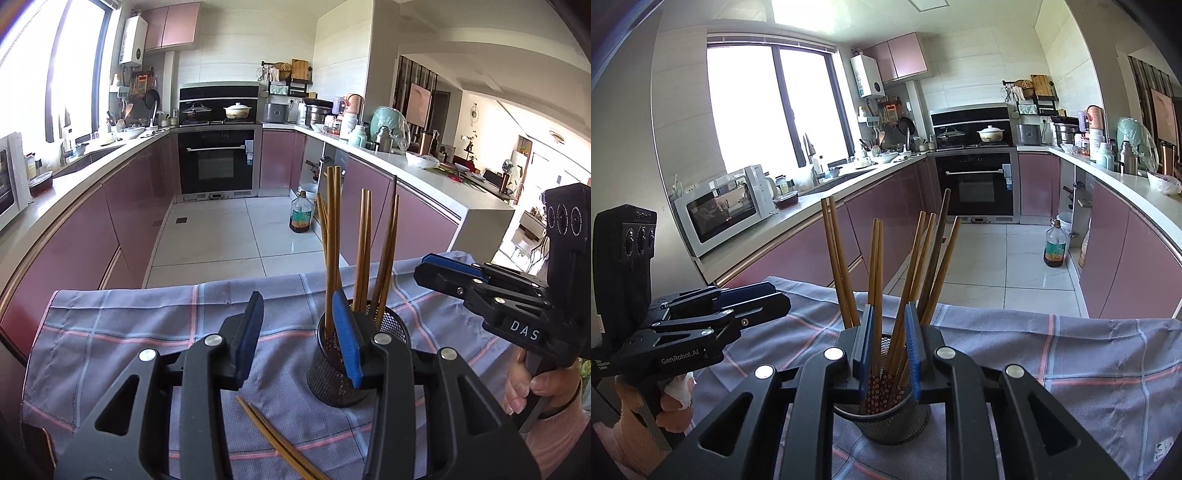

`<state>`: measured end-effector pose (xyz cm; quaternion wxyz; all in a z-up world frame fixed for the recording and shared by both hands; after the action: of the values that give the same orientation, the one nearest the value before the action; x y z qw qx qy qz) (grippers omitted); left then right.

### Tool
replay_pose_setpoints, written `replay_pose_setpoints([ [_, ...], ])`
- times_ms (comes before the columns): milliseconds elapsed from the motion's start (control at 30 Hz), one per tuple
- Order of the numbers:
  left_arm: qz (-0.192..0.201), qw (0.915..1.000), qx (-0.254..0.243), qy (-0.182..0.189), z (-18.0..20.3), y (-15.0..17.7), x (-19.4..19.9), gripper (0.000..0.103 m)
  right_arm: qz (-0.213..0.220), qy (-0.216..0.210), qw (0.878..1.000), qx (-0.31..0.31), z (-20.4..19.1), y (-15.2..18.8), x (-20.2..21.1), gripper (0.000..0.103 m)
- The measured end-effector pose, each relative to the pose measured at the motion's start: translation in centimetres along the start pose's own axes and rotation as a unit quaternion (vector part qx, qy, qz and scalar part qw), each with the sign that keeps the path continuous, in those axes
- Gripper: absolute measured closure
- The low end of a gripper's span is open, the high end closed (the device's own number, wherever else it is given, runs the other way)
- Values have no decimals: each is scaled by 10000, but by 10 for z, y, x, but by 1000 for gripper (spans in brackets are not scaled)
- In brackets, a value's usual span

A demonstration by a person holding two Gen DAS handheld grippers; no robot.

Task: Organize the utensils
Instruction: 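Move both open tools back to the last chopsticks on the cloth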

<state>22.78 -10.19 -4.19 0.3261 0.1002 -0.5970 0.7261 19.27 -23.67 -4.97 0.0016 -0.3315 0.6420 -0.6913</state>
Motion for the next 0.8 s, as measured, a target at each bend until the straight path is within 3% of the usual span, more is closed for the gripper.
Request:
replay_pose_setpoints([
  [333,-66,9995,199,-255,-37,38,31,60,-33,-503,9981,342,-38,17,19,75],
  [800,-761,9932,594,-647,-94,123,37,60,-1068,-1177,9870,252,-90,97,-16,74],
])
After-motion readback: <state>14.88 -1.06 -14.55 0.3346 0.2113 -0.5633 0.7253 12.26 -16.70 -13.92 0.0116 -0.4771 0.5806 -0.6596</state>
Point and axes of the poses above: each gripper's, at about its wrist camera, not at the fingertips, and x roughly against the way its jaws point, z to its right, y to its underside, the point moved 9 cm from there along -x, roughly the way its jaws point, and after that the axes turned 12 degrees about x, right-handed, at the moved point
